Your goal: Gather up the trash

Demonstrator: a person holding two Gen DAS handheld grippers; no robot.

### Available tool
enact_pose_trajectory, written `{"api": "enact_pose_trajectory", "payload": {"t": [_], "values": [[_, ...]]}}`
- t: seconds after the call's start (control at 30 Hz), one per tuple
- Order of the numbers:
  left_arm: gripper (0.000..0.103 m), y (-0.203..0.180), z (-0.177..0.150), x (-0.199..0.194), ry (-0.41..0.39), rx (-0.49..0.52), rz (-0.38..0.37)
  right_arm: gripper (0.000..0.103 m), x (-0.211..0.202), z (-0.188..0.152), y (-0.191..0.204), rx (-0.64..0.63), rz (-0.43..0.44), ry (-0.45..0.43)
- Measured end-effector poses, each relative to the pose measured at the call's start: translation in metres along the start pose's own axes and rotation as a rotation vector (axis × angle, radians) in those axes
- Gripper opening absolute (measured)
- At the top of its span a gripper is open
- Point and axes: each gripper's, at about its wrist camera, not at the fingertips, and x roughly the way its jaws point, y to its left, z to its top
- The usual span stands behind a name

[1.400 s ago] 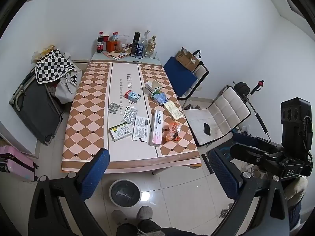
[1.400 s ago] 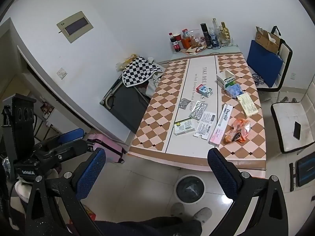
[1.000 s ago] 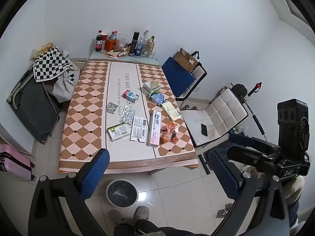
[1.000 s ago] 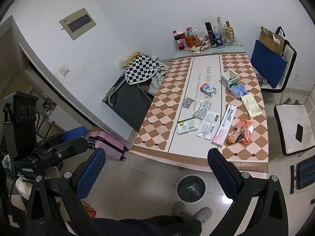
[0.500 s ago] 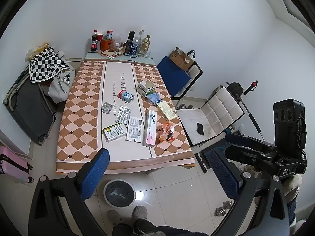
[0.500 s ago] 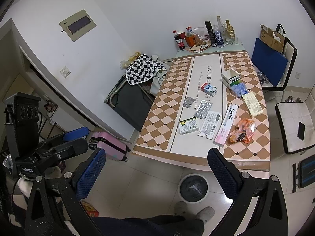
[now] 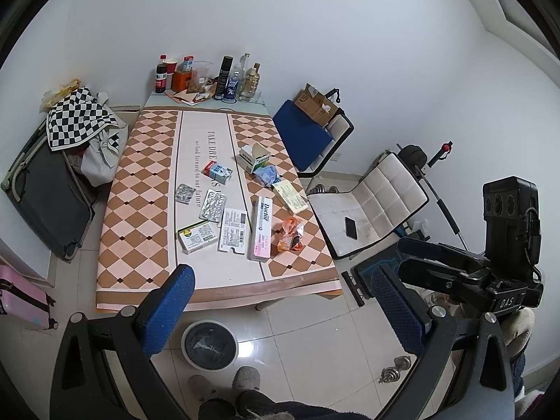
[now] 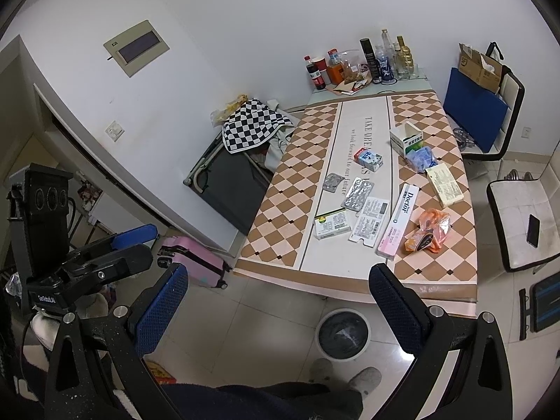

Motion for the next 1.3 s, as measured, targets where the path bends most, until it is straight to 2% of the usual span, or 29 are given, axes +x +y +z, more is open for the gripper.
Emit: {"api": "enact_pose_trajectory", "payload": {"t": [0.77,1.3], "values": [[0.103,-0.008,0.006,0.005,-0.002,-0.001,0.008,0.103,-0.007,-0.001,-0.003,-0.001,0.007,-0.004],[0.103,-0.007,-0.004,0.003,-0.005,-0.001,0.005,0.103,-0.015,-0.001,0.003,-0.007,0.01,-0.004]]}}
